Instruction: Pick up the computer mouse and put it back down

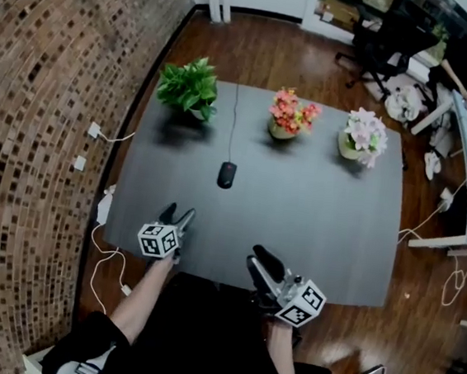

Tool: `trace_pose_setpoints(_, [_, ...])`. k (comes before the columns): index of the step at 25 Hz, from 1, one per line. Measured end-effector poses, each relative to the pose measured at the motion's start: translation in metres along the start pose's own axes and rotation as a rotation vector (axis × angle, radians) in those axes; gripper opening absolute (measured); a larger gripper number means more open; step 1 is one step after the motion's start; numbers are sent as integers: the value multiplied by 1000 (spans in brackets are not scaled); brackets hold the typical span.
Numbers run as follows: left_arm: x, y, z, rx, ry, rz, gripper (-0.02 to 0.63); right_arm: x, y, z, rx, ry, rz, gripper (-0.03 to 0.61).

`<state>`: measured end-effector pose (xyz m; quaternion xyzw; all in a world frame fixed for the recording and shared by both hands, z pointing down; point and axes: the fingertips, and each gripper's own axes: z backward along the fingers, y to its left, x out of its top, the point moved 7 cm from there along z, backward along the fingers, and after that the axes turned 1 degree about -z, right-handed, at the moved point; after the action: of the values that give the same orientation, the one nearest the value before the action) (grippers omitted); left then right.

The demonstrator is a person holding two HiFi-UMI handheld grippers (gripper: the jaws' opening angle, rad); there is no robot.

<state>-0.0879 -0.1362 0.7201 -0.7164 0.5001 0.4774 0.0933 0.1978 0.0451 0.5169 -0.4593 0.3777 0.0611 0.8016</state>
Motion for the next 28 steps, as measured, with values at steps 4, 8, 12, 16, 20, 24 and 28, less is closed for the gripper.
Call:
trace_pose_setpoints(4, [-29, 16, 88, -43, -91, 180, 242, -6, -26, 1, 40, 47, -39, 109])
trace_pose_setpoints(8, [-23, 13, 138, -79, -149, 205, 221, -7, -26, -10, 60, 77, -23, 109])
trace_pose_setpoints(12, [10, -14, 153, -310, -245, 190, 221, -12, -3, -25, 82, 51, 0, 109])
trace_pose_setpoints(16, [44, -54, 177, -617, -325, 144, 190, -40, 34, -35, 89, 67, 21, 109])
trace_pose_setpoints(20, [53, -82, 227, -857, -357, 65, 161, -83, 88, -41, 63, 78, 36, 109])
trace_pose_setpoints(24, [47, -85, 278, -1005, -380, 52, 126, -139, 152, -43, 31, 43, 40, 109])
trace_pose_setpoints(28, [25, -92, 317, -1123, -371, 73, 111, -185, 195, -28, -34, 68, 44, 109])
